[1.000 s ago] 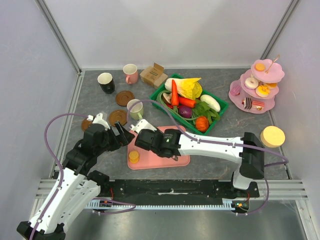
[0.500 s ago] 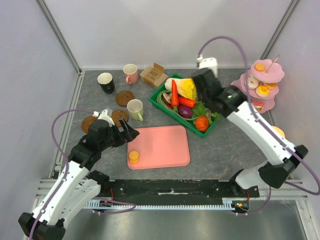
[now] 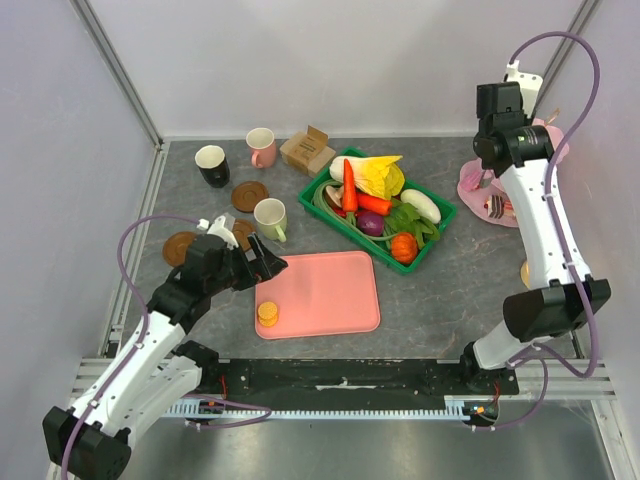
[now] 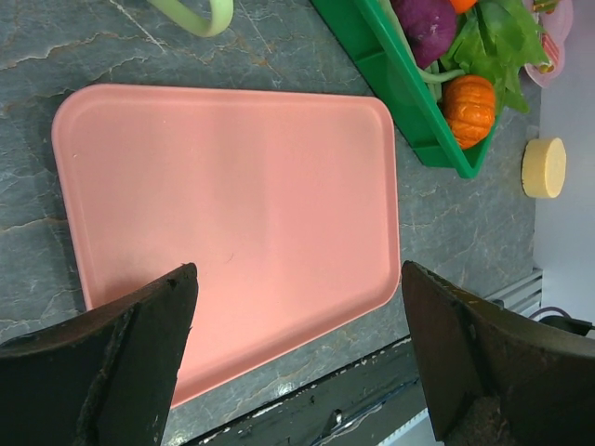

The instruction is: Serve the afternoon tea

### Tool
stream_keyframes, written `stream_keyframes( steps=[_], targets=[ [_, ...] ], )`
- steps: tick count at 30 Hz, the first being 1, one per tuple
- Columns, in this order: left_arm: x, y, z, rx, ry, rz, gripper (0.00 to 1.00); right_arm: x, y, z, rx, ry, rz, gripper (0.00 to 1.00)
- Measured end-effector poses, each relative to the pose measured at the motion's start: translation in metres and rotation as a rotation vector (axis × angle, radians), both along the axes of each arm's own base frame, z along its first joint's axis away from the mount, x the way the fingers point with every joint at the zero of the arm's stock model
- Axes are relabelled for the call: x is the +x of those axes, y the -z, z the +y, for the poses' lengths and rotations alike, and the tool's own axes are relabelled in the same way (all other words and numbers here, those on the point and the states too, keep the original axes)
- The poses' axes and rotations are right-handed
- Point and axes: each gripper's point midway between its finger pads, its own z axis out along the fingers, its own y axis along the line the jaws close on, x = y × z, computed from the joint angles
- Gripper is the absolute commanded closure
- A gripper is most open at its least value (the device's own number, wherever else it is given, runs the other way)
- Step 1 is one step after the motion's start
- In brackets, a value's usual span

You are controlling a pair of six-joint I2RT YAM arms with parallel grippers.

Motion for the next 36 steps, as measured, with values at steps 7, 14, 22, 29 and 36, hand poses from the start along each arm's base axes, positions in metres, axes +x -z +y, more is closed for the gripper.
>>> stream_keyframes(
  steps=[7, 14, 22, 29, 36],
  targets=[
    [0.001, -0.003, -0.001, -0.009, 0.003, -0.015, 0.04, 0.008, 0.028, -0.035, 0.025, 0.068, 0.077, 0.60],
    [0.002, -0.004, -0.002, -0.013, 0.006, -0.021, 0.04, 0.005, 0.038, -0.049, 0.050, 0.094, 0.100, 0.59],
    [0.001, -0.005, -0.004, -0.019, 0.015, -0.019, 0.04, 0.001, 0.056, -0.042, 0.079, 0.078, 0.143, 0.55],
    [0.001, -0.005, -0.004, -0.021, 0.018, -0.021, 0.04, -0.009, 0.052, -0.042, 0.091, 0.090, 0.143, 0.41],
    [0.001, -0.005, -0.004, -0.022, 0.018, -0.021, 0.04, -0.014, 0.046, -0.042, 0.092, 0.095, 0.127, 0.40]
  ],
)
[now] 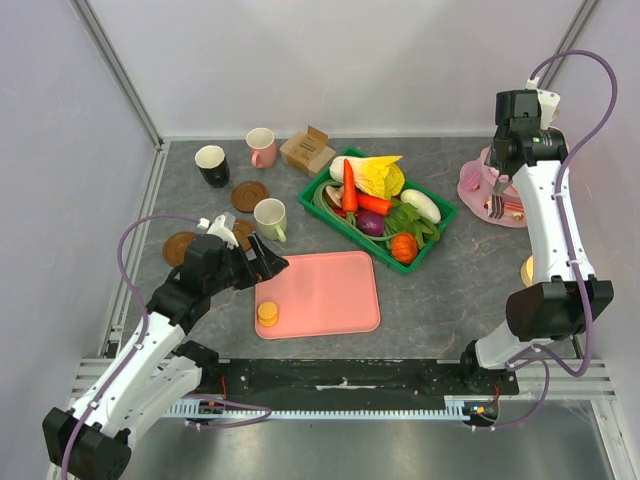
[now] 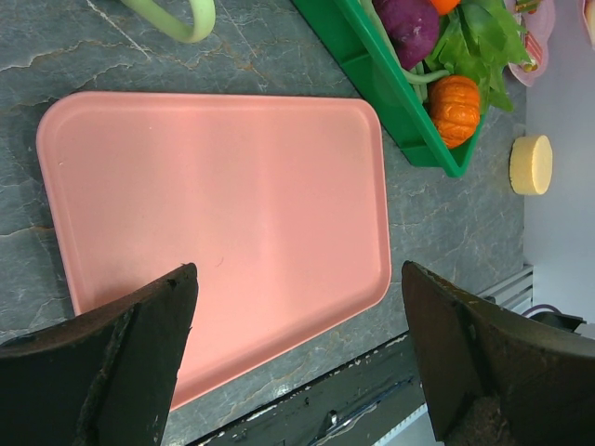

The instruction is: Serve the afternoon tea

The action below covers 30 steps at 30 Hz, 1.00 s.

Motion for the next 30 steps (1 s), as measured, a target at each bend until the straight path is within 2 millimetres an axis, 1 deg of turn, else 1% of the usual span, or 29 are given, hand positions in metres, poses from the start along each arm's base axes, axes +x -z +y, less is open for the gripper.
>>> stream_keyframes(
  steps=[3, 7, 11, 12, 14, 16, 17, 18, 20, 21, 22, 23, 24, 25, 26, 28, 30],
  targets=[
    [0.000, 0.000, 0.000, 0.000, 0.000, 0.000, 0.04, 0.000, -0.003, 0.000, 0.001, -0.002, -0.006, 0.40],
    [0.000, 0.000, 0.000, 0.001, -0.001, 0.001, 0.04, 0.001, -0.016, 0.003, 0.012, -0.018, -0.047, 0.41],
    [0.000, 0.001, 0.000, 0.002, -0.001, 0.003, 0.04, -0.008, -0.039, 0.006, 0.023, -0.038, -0.113, 0.41],
    [-0.001, 0.001, 0.001, 0.003, -0.001, 0.004, 0.04, -0.013, -0.049, 0.007, 0.025, -0.044, -0.142, 0.41],
    [-0.001, 0.001, 0.001, 0.003, -0.003, 0.004, 0.04, -0.018, -0.058, 0.009, 0.031, -0.055, -0.169, 0.41],
    [-0.002, 0.001, 0.002, 0.004, -0.004, 0.003, 0.04, -0.024, -0.069, 0.018, 0.049, -0.091, -0.203, 0.40],
    [-0.002, 0.000, 0.002, 0.005, -0.005, 0.004, 0.04, -0.026, -0.072, 0.026, 0.058, -0.119, -0.215, 0.40],
    [-0.003, 0.001, 0.003, 0.007, -0.006, 0.005, 0.04, -0.028, -0.075, 0.041, 0.072, -0.167, -0.228, 0.40],
    [-0.005, 0.001, 0.004, 0.010, -0.009, 0.009, 0.04, -0.029, -0.076, 0.078, 0.100, -0.287, -0.238, 0.40],
    [-0.006, 0.000, 0.005, 0.012, -0.010, 0.012, 0.04, -0.031, -0.074, 0.106, 0.115, -0.373, -0.236, 0.40],
    [-0.007, -0.001, 0.006, 0.012, -0.011, 0.013, 0.04, -0.032, -0.070, 0.129, 0.129, -0.444, -0.228, 0.41],
    [-0.009, -0.002, 0.007, 0.014, -0.013, 0.013, 0.04, -0.037, -0.062, 0.162, 0.153, -0.550, -0.216, 0.41],
    [-0.010, -0.004, 0.008, 0.015, -0.016, 0.011, 0.04, -0.041, -0.053, 0.183, 0.166, -0.620, -0.197, 0.41],
    [-0.013, -0.007, 0.009, 0.014, -0.018, 0.006, 0.04, -0.048, -0.041, 0.209, 0.183, -0.704, -0.175, 0.41],
    [-0.015, -0.010, 0.011, 0.011, -0.022, -0.003, 0.04, -0.055, -0.028, 0.229, 0.195, -0.773, -0.152, 0.41],
    [-0.019, -0.017, 0.014, 0.007, -0.029, -0.020, 0.04, -0.074, 0.001, 0.263, 0.208, -0.900, -0.092, 0.41],
    [-0.023, -0.022, 0.019, 0.013, -0.046, -0.030, 0.04, -0.095, 0.028, 0.292, 0.211, -1.015, -0.030, 0.41]
  ],
)
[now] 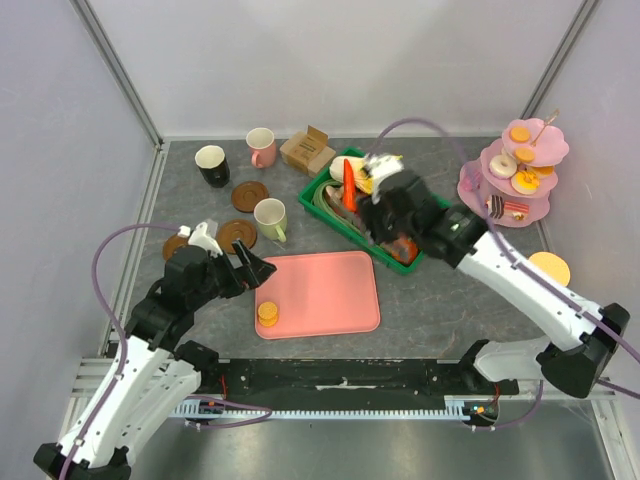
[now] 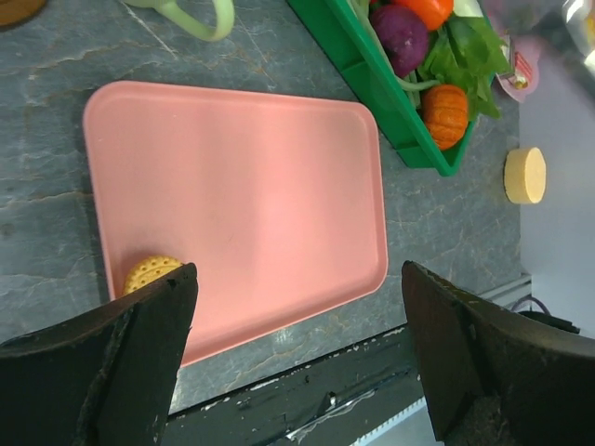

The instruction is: Serve the afternoon tea

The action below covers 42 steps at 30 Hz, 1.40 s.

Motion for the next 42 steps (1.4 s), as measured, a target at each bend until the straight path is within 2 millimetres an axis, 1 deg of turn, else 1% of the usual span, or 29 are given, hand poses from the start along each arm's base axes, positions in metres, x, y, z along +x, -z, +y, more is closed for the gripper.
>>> stream_keyframes(
  steps=[3, 6, 8, 10, 12, 14, 17, 21, 23, 26, 34, 42],
  targets=[
    [-0.006, -0.006, 0.008, 0.016, -0.028, -0.004, 0.04, -0.044, 0.036, 0.048, -0.037, -0.203, 0.035, 0.41],
    [-0.010, -0.005, 0.015, 0.034, -0.049, 0.005, 0.04, -0.090, 0.063, 0.084, -0.076, -0.388, 0.039, 0.41],
    [-0.014, -0.002, 0.020, 0.048, -0.064, 0.019, 0.04, -0.119, 0.078, 0.100, -0.102, -0.498, 0.036, 0.41],
    [-0.018, 0.002, 0.024, 0.060, -0.078, 0.033, 0.04, -0.137, 0.085, 0.111, -0.118, -0.570, 0.027, 0.40],
    [-0.020, 0.004, 0.027, 0.068, -0.089, 0.044, 0.04, -0.149, 0.090, 0.124, -0.128, -0.629, 0.009, 0.40],
    [-0.022, 0.006, 0.029, 0.074, -0.098, 0.056, 0.04, -0.156, 0.095, 0.137, -0.139, -0.671, -0.008, 0.40],
    [-0.024, 0.008, 0.030, 0.076, -0.100, 0.068, 0.04, -0.162, 0.109, 0.150, -0.174, -0.710, -0.015, 0.40],
    [-0.024, 0.008, 0.030, 0.074, -0.103, 0.071, 0.04, -0.165, 0.130, 0.157, -0.231, -0.741, 0.000, 0.39],
    [-0.024, 0.008, 0.030, 0.074, -0.103, 0.072, 0.04, -0.166, 0.137, 0.158, -0.249, -0.751, 0.007, 0.39],
    [-0.024, 0.008, 0.030, 0.072, -0.105, 0.074, 0.04, -0.168, 0.138, 0.162, -0.257, -0.765, 0.004, 0.39],
    [-0.025, 0.009, 0.030, 0.071, -0.107, 0.078, 0.04, -0.168, 0.135, 0.172, -0.249, -0.782, -0.005, 0.37],
    [-0.025, 0.009, 0.030, 0.071, -0.107, 0.078, 0.04, -0.164, 0.147, 0.177, -0.281, -0.772, 0.004, 0.36]
  ],
)
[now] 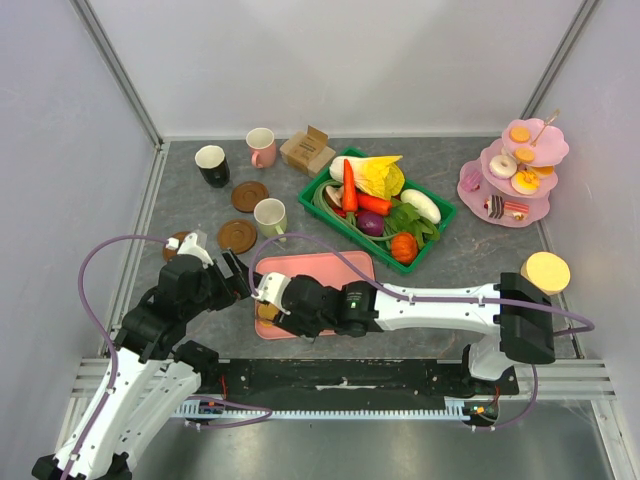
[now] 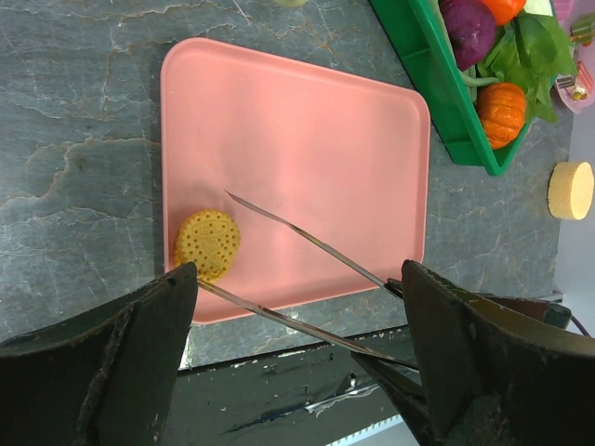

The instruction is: Serve the afternoon tea

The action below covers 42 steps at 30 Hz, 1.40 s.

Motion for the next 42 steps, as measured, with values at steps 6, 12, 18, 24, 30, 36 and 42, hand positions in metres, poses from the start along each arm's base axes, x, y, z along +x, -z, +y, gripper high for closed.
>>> stream_keyframes(
  steps=[6, 12, 18, 24, 30, 36, 42],
  targets=[
    [0.000, 0.000, 0.000, 0.000, 0.000, 0.000, 0.04, 0.001, 0.005, 0.001, -0.014, 0.003, 0.001, 0.39],
    [0.000, 0.000, 0.000, 0.000, 0.000, 0.000, 0.04, 0.001, 0.007, 0.002, -0.016, 0.006, 0.004, 0.43],
    [0.000, 0.000, 0.000, 0.000, 0.000, 0.001, 0.04, 0.005, 0.002, 0.003, -0.003, 0.034, -0.008, 0.49],
    [0.000, 0.000, 0.000, -0.001, 0.001, 0.000, 0.04, 0.015, -0.012, 0.001, 0.021, 0.123, -0.028, 0.52],
    [0.002, 0.000, -0.001, -0.001, 0.001, 0.001, 0.04, 0.046, -0.046, -0.019, 0.088, 0.281, -0.047, 0.55],
    [0.006, -0.001, -0.004, -0.007, 0.008, 0.000, 0.04, 0.100, -0.095, -0.073, 0.198, 0.520, -0.101, 0.57],
    [0.012, 0.001, -0.011, -0.016, 0.022, 0.004, 0.04, 0.135, -0.149, -0.139, 0.257, 0.742, -0.221, 0.57]
  ],
)
